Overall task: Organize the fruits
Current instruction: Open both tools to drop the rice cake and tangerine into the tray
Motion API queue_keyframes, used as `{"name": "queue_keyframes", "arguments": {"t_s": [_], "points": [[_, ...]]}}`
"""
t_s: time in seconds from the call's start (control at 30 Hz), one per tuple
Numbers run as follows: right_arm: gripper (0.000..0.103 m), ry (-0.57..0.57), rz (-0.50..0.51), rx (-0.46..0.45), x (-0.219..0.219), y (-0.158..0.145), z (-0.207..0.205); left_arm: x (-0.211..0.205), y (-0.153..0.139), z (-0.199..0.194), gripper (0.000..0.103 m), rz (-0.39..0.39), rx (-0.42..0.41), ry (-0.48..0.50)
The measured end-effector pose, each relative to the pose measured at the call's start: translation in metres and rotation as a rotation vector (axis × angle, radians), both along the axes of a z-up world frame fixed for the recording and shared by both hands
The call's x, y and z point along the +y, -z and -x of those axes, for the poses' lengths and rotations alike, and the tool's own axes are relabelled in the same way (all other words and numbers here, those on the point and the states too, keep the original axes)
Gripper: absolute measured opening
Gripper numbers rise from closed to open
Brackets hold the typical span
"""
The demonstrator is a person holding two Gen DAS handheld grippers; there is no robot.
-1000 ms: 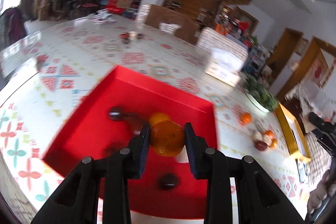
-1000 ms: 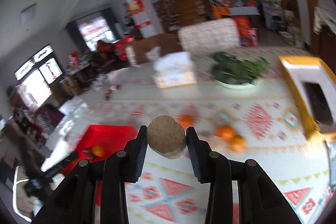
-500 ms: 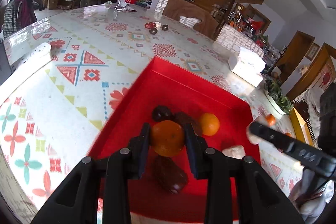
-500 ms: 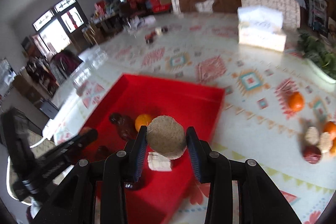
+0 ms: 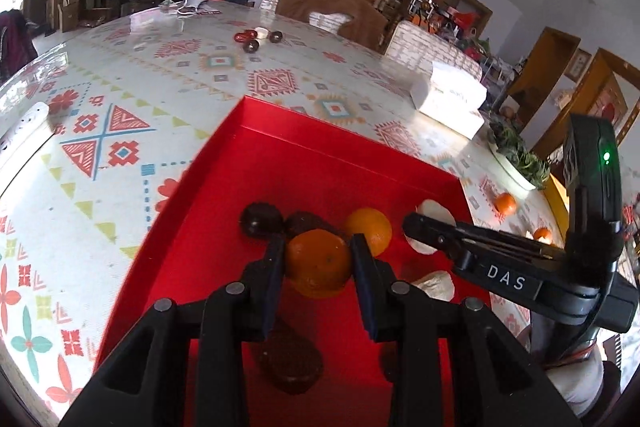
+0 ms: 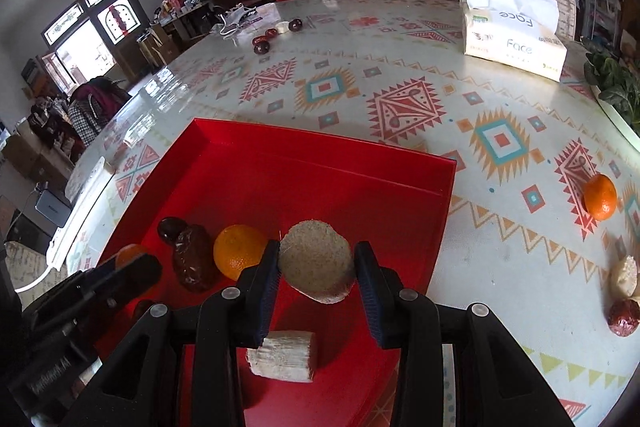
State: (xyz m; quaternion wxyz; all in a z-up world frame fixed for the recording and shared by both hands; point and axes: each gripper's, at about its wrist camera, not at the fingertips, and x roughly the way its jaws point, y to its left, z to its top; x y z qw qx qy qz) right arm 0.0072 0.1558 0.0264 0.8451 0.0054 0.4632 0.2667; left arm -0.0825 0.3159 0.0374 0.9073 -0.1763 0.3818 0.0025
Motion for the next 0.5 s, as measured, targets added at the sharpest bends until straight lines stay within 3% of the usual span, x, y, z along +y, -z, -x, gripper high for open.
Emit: {"name": "queue_keyframes", "arguments": {"t_s": [0.07,0.17,0.5], "points": [[0.041,-0.001,0.0,-0.004,0.001,0.0,0.0,0.0,0.001,0.0,0.033,0.001,0.008,-0.003],[0.044,0.001,-0.025,-0.007,-0.003,-0.003,0.001,0.0,-0.002,0.001,0.046,-0.001,0.002,-0.017],[0.051,0.034,-0.102,-0.079,-0.037,-0.038,0.021,-0.011,-0.028,0.018,0.055,-0.02,-0.044,-0.035]]}}
